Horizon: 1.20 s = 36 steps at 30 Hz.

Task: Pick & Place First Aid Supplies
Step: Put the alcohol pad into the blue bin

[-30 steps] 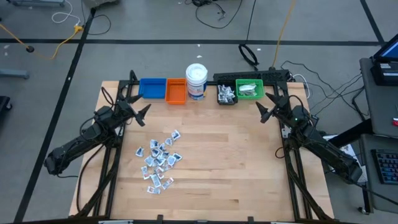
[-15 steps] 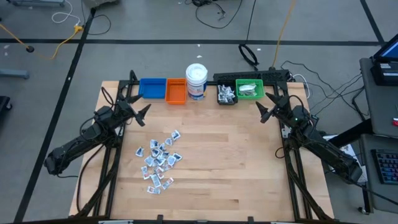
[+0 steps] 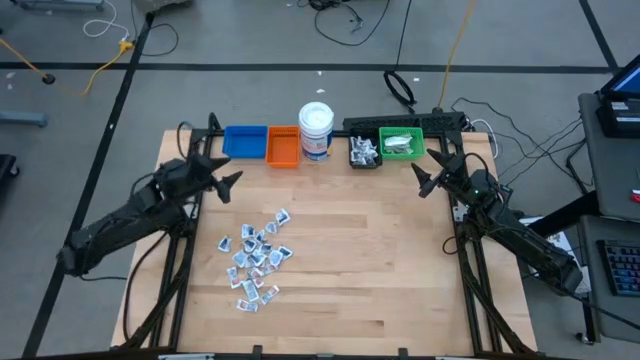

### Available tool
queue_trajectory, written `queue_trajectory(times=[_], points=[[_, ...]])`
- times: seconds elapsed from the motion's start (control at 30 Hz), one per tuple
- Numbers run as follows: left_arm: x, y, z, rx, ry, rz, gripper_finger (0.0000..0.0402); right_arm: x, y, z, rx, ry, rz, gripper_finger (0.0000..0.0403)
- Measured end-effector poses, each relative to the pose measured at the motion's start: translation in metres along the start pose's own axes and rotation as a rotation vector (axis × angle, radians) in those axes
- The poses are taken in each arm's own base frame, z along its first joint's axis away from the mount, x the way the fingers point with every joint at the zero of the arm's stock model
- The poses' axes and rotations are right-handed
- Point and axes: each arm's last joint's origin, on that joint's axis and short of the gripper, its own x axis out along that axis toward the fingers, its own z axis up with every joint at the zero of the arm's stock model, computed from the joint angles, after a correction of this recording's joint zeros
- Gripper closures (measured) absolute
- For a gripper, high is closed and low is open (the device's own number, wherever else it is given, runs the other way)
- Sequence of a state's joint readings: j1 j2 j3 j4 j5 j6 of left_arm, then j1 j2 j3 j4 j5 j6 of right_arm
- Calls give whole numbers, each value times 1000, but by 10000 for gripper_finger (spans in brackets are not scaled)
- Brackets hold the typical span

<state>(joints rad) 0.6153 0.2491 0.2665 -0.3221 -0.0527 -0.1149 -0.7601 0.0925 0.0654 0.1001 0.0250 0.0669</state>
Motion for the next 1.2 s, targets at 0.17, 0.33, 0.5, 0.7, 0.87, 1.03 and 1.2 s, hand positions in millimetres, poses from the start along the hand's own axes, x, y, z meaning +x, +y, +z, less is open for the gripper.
queue_trajectory(times=[0.17, 0.33, 0.5, 0.7, 0.87, 1.03, 1.2], points=[[13, -10, 33, -178, 268, 23, 92, 0, 0, 0, 0, 0, 0, 51], [42, -28, 63, -258, 481, 47, 91, 0, 0, 0, 0, 0, 0, 51], [71, -52, 85, -279, 643, 66, 92, 0, 0, 0, 0, 0, 0, 51], [93, -70, 101, -274, 804, 179, 92, 0, 0, 0, 0, 0, 0, 51], [113, -86, 106, -339, 905, 275, 92, 0, 0, 0, 0, 0, 0, 51], [129, -102, 91, -574, 1021, 399, 92, 0, 0, 0, 0, 0, 0, 51], [139, -120, 69, -690, 1133, 502, 92, 0, 0, 0, 0, 0, 0, 51]])
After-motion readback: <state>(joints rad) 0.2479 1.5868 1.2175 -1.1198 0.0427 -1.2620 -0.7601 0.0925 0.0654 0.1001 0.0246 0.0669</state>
